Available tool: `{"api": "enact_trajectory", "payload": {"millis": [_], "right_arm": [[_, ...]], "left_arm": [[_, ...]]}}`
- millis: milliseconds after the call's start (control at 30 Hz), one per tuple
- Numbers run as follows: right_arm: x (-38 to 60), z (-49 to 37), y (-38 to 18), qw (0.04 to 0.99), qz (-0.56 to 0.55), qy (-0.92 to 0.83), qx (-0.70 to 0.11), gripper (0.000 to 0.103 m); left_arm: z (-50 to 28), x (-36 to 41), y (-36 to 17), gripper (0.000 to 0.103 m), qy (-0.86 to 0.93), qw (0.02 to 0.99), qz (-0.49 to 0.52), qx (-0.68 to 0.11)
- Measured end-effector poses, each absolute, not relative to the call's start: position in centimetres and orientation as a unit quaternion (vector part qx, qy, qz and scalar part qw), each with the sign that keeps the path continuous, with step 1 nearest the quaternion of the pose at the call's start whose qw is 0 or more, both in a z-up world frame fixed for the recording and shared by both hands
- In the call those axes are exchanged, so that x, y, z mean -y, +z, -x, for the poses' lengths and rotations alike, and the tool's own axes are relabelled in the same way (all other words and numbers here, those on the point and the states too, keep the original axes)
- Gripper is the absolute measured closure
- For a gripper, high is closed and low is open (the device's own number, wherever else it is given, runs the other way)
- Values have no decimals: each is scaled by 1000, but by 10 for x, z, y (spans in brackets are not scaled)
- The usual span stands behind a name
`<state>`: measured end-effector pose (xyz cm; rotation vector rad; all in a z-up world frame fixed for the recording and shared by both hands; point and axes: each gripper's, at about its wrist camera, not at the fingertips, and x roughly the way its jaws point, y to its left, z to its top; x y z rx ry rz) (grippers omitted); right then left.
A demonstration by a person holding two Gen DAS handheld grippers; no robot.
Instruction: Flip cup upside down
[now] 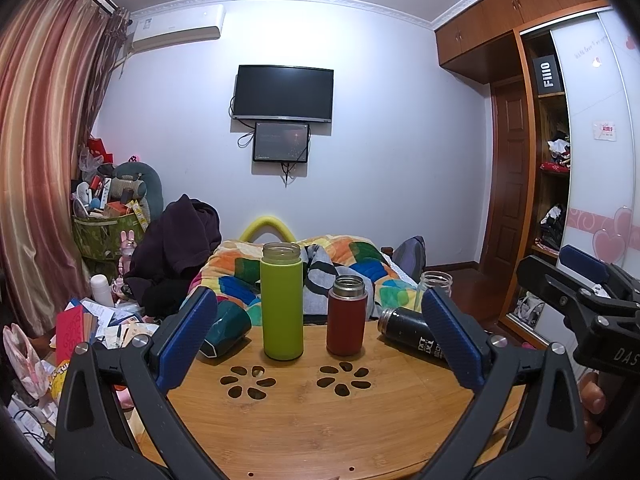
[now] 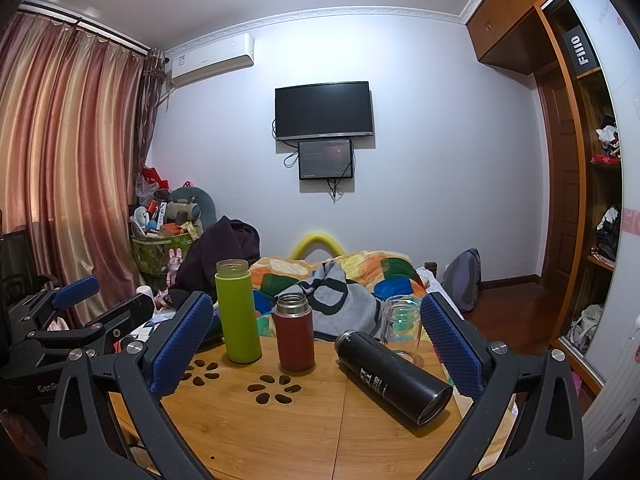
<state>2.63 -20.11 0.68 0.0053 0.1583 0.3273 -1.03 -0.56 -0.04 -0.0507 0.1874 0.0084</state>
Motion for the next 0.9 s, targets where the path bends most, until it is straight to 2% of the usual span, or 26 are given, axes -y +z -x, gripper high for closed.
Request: {"api": "enact_trajectory", "payload": {"millis": [567, 733, 900], "right_arm": [[200, -35, -1, 982, -3, 169, -84, 0], [208, -52, -12, 981, -12, 169, -99, 0], [224, -73, -29, 978, -27, 164, -122, 0]], "left_arm": [[-7, 8, -8, 0, 3, 993, 22, -116], [-39, 14, -22, 0, -8, 988, 20, -155], [-96, 27, -48, 0, -28, 974, 7, -226]]}}
